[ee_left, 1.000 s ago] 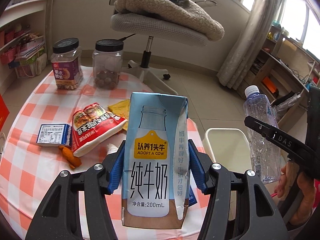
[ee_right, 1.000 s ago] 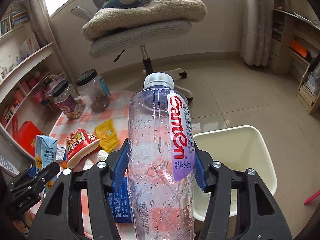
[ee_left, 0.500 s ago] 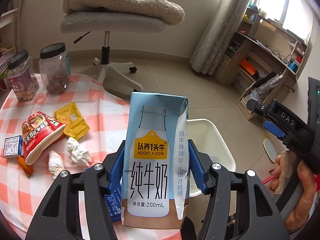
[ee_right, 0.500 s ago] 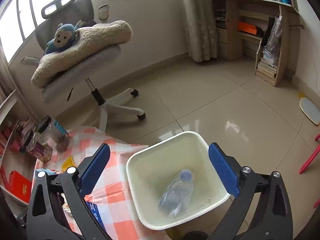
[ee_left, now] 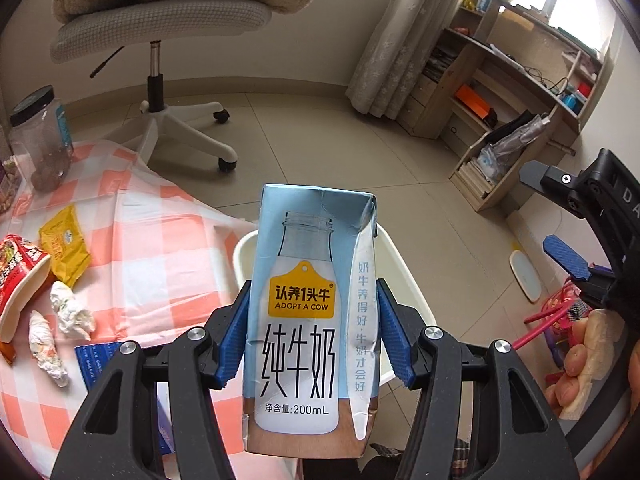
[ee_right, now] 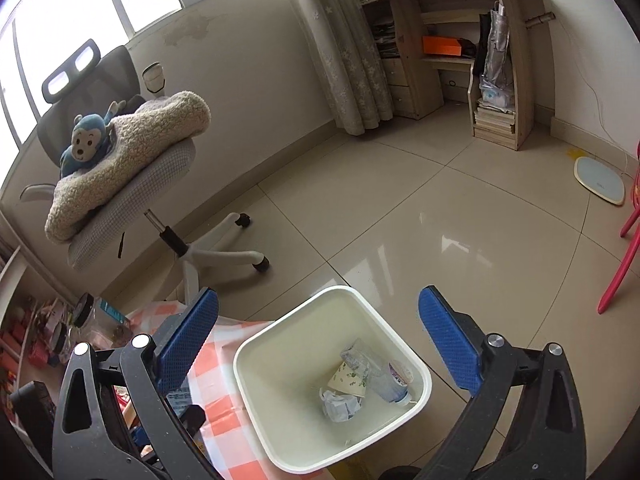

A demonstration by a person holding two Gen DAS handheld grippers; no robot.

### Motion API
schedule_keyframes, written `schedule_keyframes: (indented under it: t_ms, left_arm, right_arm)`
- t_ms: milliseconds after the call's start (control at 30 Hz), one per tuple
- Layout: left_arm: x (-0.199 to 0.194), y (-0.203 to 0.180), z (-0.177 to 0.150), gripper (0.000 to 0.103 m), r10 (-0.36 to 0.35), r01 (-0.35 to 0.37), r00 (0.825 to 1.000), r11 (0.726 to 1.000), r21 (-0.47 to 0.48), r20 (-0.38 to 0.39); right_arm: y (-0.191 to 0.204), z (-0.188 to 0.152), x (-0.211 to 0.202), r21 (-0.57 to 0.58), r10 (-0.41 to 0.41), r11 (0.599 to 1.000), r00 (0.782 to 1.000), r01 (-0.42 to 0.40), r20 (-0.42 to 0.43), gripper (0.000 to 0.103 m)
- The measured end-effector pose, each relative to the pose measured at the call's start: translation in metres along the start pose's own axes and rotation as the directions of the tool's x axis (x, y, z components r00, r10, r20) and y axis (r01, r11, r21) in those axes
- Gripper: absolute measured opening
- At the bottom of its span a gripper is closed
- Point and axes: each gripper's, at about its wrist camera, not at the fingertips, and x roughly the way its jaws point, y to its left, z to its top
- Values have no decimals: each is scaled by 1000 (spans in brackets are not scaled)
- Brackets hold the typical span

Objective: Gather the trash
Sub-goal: 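Carry the milk carton over the white bin and open the left gripper, then reach the left gripper to the red noodle bag and grasp it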

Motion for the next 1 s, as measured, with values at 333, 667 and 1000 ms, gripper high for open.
schedule_keyframes:
  t_ms: [333,667,1000]
  left_arm:
    - [-2,3,6,68,20,-20,1000,1000,14,-2]
    - [-28,36,-2,77,176,-179,981,983,29,85]
    - [-61,84,-9,83,300,-303,941,953,-8,153]
  right_arm:
    - [-5,0,3,8,-22,1000,1000,22,-3,96]
    - [38,-22,8,-177,-71,982,997,69,-8,96]
    - [92,-54,9,-360,-97,928,995,99,25,96]
